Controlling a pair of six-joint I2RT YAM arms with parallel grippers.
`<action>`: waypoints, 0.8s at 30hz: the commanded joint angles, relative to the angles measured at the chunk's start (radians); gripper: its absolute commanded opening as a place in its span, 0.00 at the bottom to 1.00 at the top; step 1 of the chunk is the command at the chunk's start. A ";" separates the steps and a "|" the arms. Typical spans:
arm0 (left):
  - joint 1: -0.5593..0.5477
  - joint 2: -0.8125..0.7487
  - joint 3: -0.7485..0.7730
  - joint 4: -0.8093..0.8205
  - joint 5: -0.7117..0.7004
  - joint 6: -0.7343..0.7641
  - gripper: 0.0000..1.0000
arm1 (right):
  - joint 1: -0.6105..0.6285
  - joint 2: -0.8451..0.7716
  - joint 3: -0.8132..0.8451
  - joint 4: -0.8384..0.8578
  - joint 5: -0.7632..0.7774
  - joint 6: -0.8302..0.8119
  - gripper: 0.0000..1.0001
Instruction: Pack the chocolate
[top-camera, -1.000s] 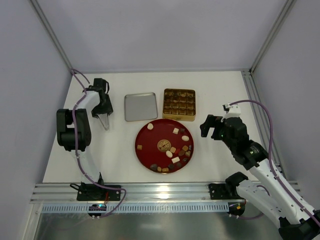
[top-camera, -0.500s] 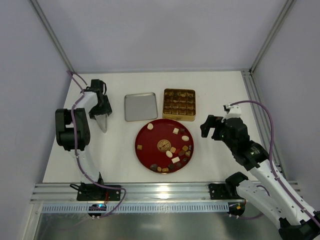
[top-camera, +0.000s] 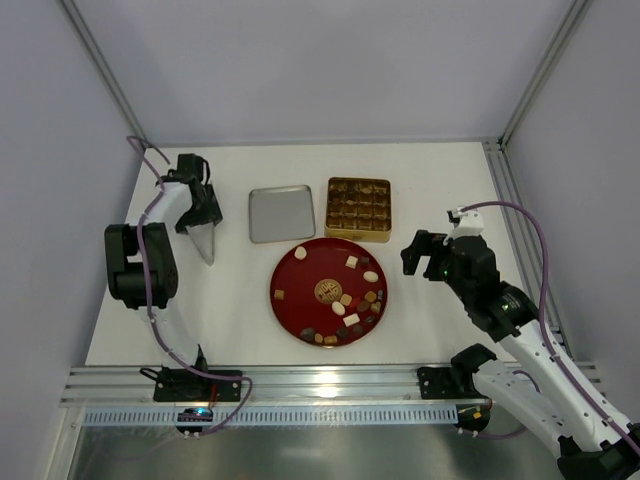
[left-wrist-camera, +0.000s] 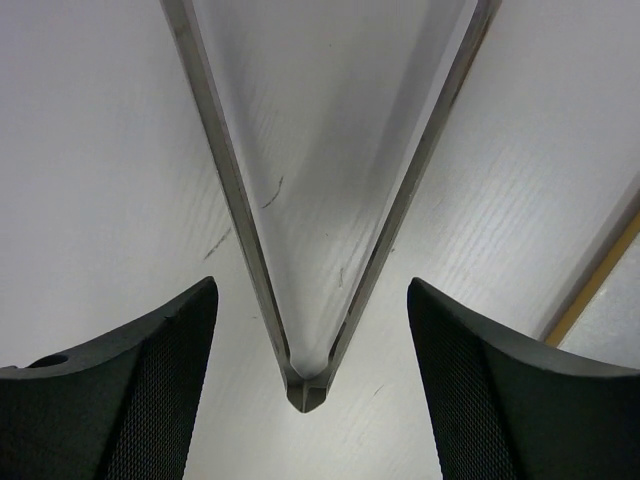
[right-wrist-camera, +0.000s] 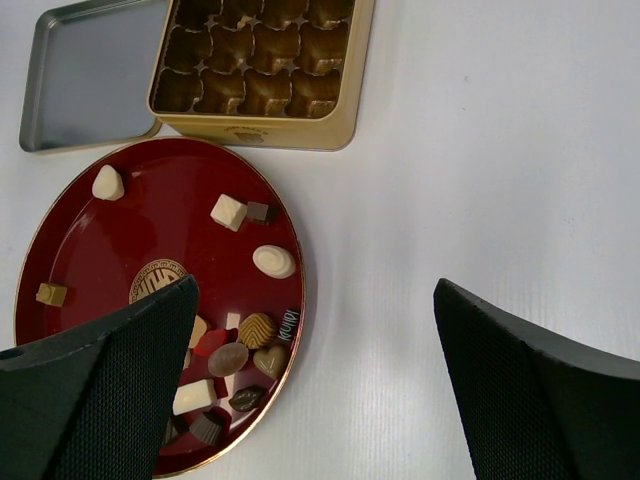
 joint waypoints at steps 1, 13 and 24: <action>0.004 -0.107 0.030 -0.004 -0.024 -0.007 0.75 | 0.000 0.003 0.039 0.007 0.014 -0.013 1.00; -0.131 -0.175 0.059 0.067 0.160 -0.045 0.67 | 0.000 0.147 0.168 0.023 -0.058 0.002 1.00; -0.171 0.078 0.186 0.097 0.186 -0.050 0.56 | 0.001 0.423 0.381 0.044 -0.113 0.000 1.00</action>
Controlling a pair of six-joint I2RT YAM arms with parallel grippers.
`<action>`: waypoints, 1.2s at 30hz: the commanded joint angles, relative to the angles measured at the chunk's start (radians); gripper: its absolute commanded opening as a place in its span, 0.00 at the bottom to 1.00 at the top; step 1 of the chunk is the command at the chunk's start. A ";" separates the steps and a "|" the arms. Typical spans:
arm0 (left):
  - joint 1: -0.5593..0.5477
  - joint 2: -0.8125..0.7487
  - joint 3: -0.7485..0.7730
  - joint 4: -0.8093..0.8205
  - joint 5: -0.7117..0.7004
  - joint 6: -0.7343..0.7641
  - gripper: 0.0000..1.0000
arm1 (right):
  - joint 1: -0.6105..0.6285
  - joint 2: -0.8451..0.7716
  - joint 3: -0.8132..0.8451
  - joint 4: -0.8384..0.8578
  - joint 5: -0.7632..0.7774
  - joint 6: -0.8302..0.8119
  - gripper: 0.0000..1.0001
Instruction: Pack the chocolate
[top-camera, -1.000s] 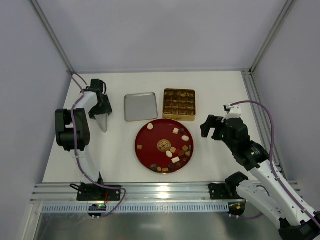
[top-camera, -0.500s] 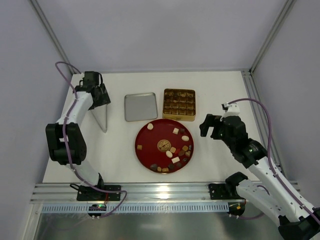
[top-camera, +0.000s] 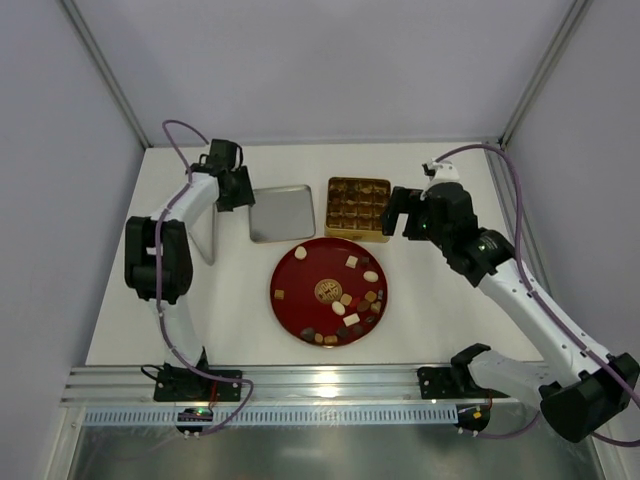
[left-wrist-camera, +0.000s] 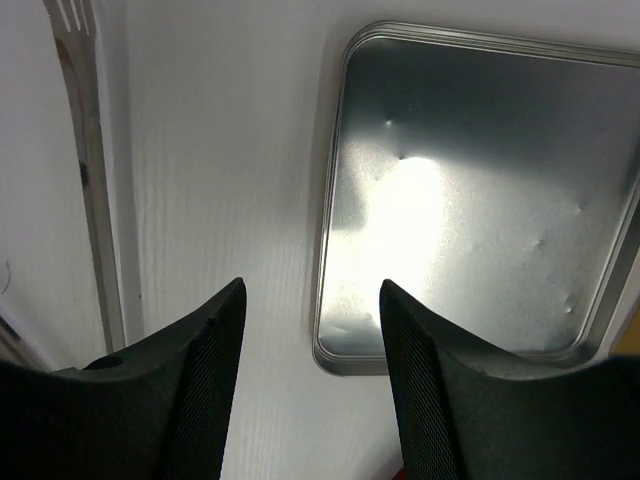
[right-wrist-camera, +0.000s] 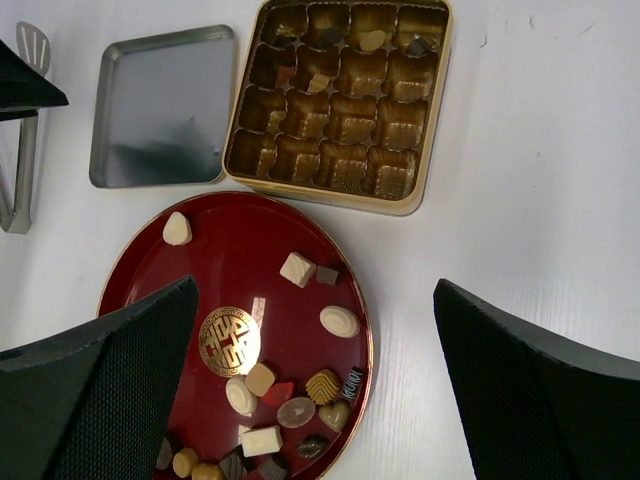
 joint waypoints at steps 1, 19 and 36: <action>0.007 0.067 0.063 0.025 0.017 0.001 0.55 | 0.000 0.057 0.047 0.051 -0.053 -0.013 1.00; 0.032 0.194 0.020 0.104 0.129 0.069 0.43 | 0.000 0.359 0.168 0.163 -0.211 -0.045 0.96; 0.050 0.253 0.062 0.100 0.183 0.078 0.11 | 0.001 0.624 0.343 0.218 -0.365 -0.022 0.95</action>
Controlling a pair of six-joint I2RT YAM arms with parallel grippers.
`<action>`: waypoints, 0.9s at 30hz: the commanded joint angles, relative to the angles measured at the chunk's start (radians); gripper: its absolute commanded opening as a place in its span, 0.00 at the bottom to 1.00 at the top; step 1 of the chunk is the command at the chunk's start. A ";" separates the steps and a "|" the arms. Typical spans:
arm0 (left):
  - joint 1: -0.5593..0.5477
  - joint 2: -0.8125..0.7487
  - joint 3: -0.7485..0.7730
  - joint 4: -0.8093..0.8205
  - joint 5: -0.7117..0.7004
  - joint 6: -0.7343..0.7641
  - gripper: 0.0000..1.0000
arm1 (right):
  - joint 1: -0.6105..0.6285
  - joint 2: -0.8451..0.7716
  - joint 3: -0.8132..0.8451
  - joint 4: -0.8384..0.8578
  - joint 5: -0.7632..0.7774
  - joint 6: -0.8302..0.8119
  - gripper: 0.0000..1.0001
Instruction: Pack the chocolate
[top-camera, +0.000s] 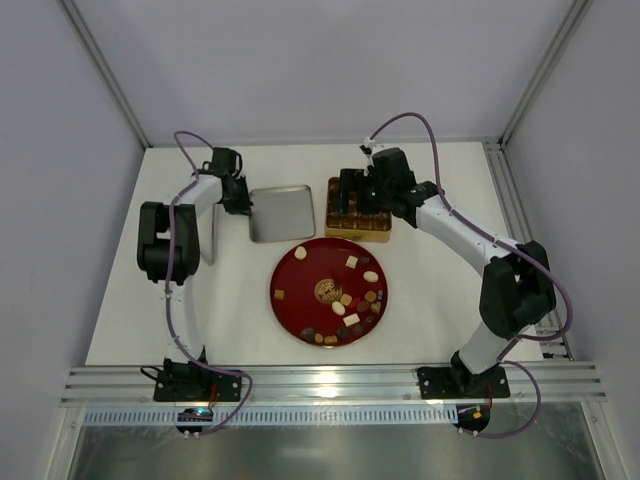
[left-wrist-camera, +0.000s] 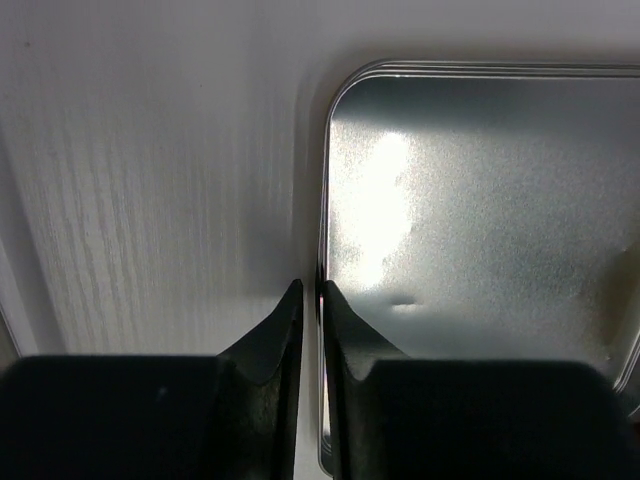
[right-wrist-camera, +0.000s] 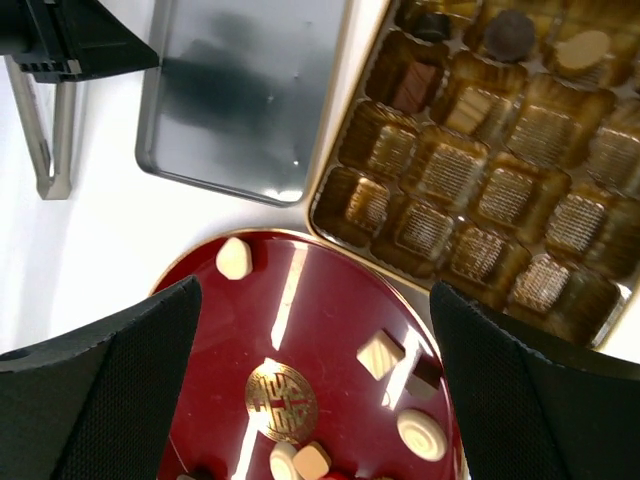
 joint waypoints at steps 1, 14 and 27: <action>0.003 0.035 0.010 -0.004 0.027 0.016 0.10 | 0.003 0.051 0.086 0.060 -0.079 0.011 0.95; 0.061 -0.011 0.019 -0.010 0.158 -0.013 0.00 | 0.032 0.276 0.291 0.057 -0.165 0.001 0.92; 0.104 -0.048 0.034 -0.046 0.263 -0.026 0.00 | 0.073 0.472 0.526 -0.024 -0.180 0.004 0.92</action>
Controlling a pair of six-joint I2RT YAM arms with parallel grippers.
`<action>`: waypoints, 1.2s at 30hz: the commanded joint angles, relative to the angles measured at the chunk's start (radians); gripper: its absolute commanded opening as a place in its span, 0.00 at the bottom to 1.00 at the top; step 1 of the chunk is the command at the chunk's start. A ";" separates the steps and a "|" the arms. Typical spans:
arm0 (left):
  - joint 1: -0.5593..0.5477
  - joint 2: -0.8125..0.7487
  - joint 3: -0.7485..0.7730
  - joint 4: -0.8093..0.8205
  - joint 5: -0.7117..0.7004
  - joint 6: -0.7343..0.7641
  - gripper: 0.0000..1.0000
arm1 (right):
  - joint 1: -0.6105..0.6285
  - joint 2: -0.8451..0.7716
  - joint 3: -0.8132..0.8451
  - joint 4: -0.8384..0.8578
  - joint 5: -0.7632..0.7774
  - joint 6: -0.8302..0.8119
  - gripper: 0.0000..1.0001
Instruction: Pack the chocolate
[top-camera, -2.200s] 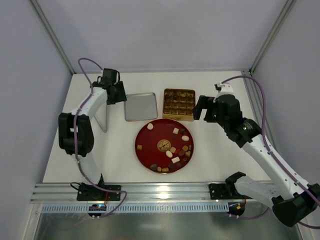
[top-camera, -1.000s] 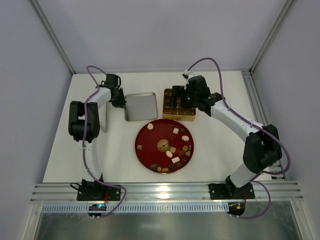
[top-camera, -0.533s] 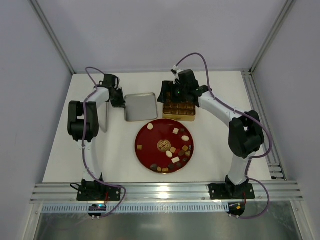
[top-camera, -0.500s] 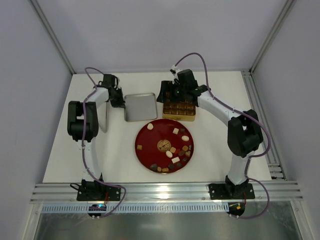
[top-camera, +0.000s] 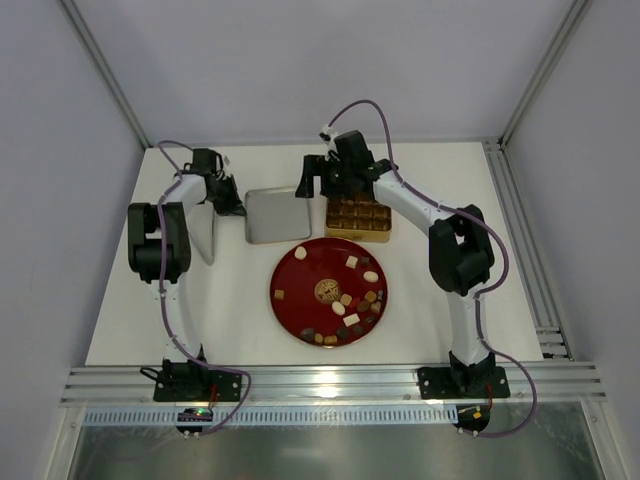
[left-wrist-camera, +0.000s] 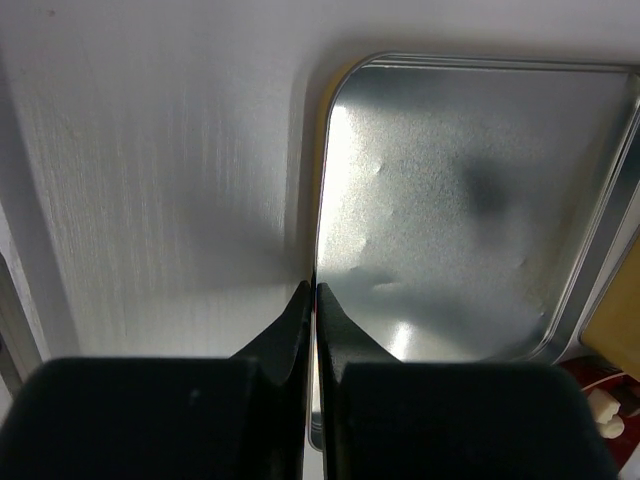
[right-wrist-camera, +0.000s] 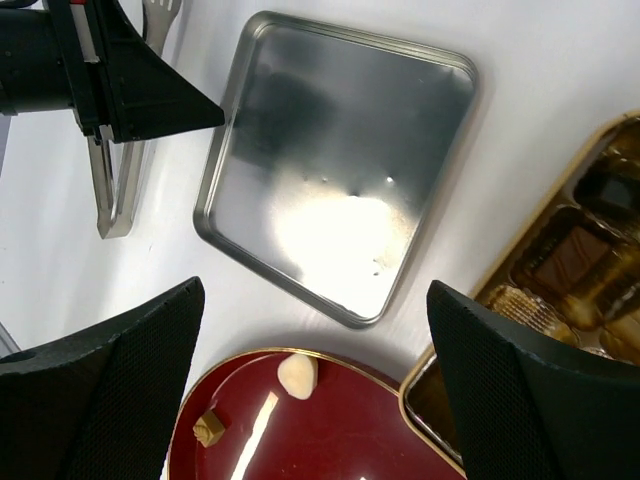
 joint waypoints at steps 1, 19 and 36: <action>0.035 -0.053 0.037 -0.026 0.048 -0.006 0.00 | 0.028 0.035 0.097 -0.024 -0.006 -0.003 0.92; 0.080 -0.089 0.043 -0.078 0.091 -0.003 0.00 | 0.087 0.214 0.279 -0.144 0.184 0.012 0.86; 0.072 -0.069 0.044 -0.086 0.094 0.009 0.30 | 0.097 0.248 0.304 -0.156 0.210 0.026 0.85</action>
